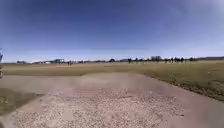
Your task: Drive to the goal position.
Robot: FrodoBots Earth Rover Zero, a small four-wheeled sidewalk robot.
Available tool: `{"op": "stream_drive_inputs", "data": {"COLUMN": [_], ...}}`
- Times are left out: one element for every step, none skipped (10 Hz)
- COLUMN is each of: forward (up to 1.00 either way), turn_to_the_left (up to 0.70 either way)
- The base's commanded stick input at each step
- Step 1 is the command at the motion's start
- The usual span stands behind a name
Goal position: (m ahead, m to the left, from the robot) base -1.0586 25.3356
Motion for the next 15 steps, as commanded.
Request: {"op": "stream_drive_inputs", "data": {"forward": [1.0, 1.0, 1.0, 1.0, 1.0, 1.0, 1.0, 1.0, 0.72, 0.24, 0.25, 0.75, 1.0, 1.0, 1.0], "turn_to_the_left": [0.32, 0.4, 0.22, 0.04, 0.0, 0.0, 0.0, 0.0, 0.0, 0.0, 0.0, 0.0, 0.0, 0.0, 0.0]}}
